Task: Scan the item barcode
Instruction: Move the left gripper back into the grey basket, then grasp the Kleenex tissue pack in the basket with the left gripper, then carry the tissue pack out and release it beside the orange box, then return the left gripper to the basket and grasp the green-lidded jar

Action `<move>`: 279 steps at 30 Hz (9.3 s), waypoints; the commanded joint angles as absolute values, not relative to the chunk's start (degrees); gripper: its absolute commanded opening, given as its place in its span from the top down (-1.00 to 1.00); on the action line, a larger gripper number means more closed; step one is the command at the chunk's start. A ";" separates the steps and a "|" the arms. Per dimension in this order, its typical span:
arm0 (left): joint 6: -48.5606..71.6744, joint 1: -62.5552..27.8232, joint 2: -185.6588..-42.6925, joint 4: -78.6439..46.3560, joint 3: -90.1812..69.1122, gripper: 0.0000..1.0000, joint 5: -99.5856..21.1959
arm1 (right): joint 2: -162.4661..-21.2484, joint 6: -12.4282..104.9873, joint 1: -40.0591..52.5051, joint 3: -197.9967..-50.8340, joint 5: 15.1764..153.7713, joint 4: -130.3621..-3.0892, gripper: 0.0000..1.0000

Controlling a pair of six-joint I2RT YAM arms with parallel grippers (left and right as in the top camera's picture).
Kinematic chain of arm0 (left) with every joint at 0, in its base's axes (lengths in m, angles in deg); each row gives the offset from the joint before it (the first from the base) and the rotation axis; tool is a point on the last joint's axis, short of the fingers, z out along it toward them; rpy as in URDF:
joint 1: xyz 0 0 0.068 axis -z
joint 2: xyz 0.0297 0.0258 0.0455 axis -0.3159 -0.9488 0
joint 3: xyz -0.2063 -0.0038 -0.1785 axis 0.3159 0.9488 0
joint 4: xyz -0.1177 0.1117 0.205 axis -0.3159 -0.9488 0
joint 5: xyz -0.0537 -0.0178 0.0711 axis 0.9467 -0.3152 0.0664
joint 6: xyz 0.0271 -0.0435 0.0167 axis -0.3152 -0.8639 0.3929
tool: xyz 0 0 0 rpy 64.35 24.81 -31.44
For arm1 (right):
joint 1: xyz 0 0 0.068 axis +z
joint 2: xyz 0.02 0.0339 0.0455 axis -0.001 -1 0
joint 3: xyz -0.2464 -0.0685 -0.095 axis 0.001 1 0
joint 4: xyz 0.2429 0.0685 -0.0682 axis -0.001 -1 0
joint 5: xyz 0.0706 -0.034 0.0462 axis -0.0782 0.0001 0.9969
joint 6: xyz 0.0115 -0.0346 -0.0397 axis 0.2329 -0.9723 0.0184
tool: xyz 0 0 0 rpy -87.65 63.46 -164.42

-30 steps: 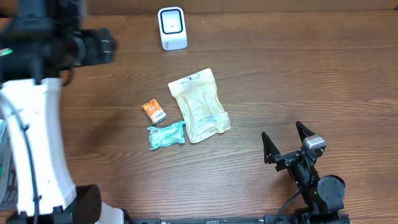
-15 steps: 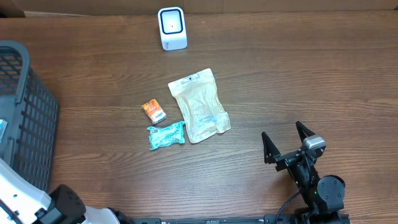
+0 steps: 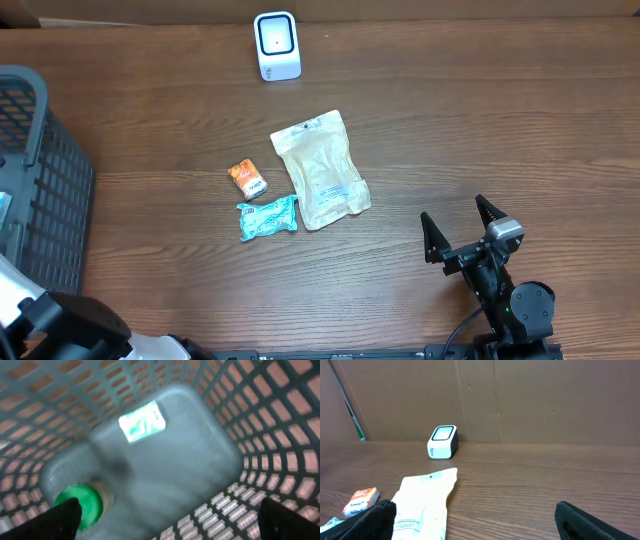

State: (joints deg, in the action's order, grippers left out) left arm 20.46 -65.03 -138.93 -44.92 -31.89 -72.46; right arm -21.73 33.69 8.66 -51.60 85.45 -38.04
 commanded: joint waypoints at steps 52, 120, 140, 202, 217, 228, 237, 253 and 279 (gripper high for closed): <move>47.57 -65.00 -166.71 -3.17 -14.18 0.74 -83.74 | -21.31 33.84 8.51 -51.01 85.51 -37.78 -1.00; 16.88 1.35 -151.04 -37.99 -17.83 0.92 -60.02 | -21.31 33.82 8.51 -51.01 85.51 -37.80 -1.00; 30.65 1.18 -154.71 -25.05 -17.79 0.91 -60.79 | -21.31 33.84 8.51 -51.01 85.51 -37.78 -1.00; 24.86 -33.70 -144.20 -78.73 -82.42 -0.36 -70.63 | -21.31 33.82 8.51 -51.01 85.51 -37.78 -1.00; 18.80 -68.70 -142.01 -78.67 -70.66 -0.65 -65.27 | -21.31 33.82 8.51 -51.01 85.51 -37.80 -1.00; 15.28 -72.94 -142.01 -72.81 -49.11 -0.63 -68.90 | -21.31 33.82 8.51 -51.01 85.51 -37.78 -1.00; 14.96 -77.35 -142.01 -67.45 -37.51 -0.64 -69.55 | -21.31 33.82 8.51 -51.01 85.51 -37.80 -1.00; 17.47 -79.52 -142.08 -55.10 -22.53 -0.75 -75.96 | -21.31 33.82 8.51 -51.01 85.51 -37.80 -1.00; 22.56 -79.58 -142.19 -40.70 -11.78 -0.99 -77.95 | -21.31 33.82 8.51 -51.01 85.51 -37.78 -1.00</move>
